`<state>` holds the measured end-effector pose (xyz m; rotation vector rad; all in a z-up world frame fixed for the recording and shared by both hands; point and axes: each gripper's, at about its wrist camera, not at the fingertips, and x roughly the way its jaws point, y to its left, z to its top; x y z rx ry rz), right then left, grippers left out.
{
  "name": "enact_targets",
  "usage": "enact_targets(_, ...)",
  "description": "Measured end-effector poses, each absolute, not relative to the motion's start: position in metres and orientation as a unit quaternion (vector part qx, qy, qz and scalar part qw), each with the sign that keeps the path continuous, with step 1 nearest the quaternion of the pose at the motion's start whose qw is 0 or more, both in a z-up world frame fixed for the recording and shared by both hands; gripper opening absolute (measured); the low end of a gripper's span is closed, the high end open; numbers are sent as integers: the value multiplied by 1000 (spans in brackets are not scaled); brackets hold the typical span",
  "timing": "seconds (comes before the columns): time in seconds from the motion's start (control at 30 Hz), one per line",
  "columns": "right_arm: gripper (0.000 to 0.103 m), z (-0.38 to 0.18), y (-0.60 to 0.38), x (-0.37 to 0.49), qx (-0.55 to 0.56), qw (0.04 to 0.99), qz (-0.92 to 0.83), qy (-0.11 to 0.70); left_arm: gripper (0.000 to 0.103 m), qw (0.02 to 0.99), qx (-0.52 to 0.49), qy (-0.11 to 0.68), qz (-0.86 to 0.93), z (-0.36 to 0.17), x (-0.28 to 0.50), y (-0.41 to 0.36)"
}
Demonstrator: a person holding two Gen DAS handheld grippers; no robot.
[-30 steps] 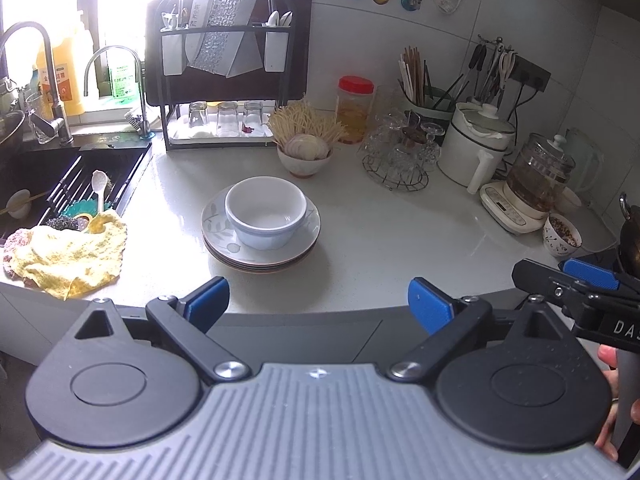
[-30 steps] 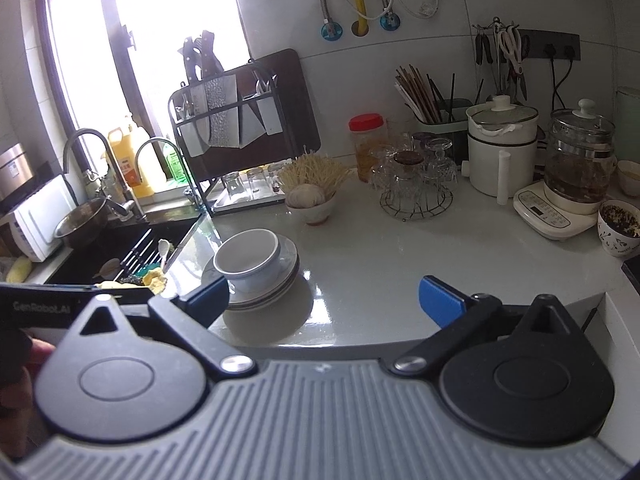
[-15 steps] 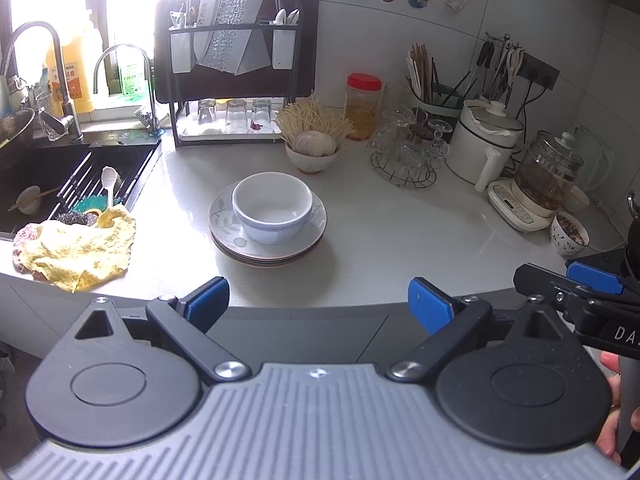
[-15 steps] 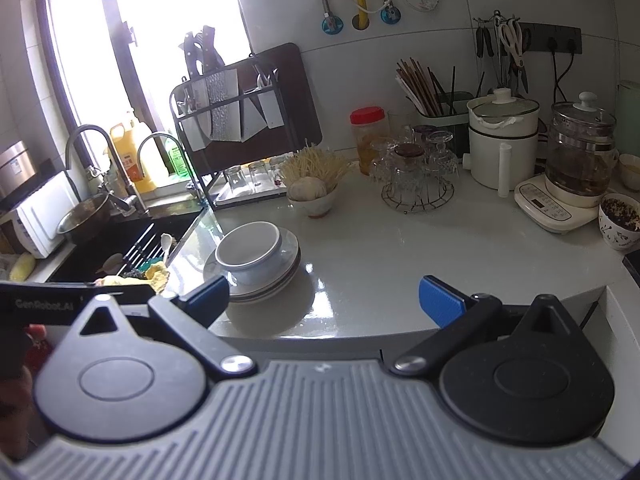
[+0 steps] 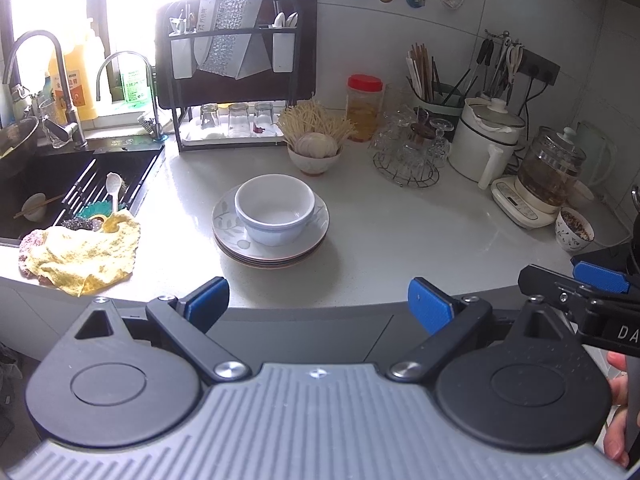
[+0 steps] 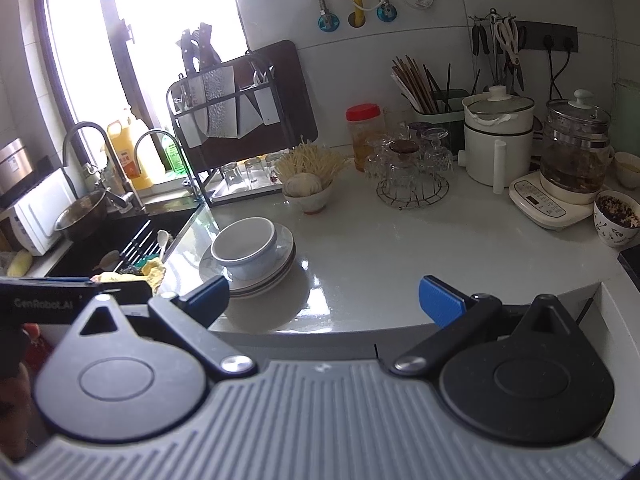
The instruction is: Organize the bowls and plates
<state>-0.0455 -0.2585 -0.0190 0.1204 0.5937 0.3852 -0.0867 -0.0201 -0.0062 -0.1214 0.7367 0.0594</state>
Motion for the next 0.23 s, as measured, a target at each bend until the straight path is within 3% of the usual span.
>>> enact_targets(0.23,103,-19,-261,-49,67,937,187,286,99,932,-58,357,26,-6,-85,-21)
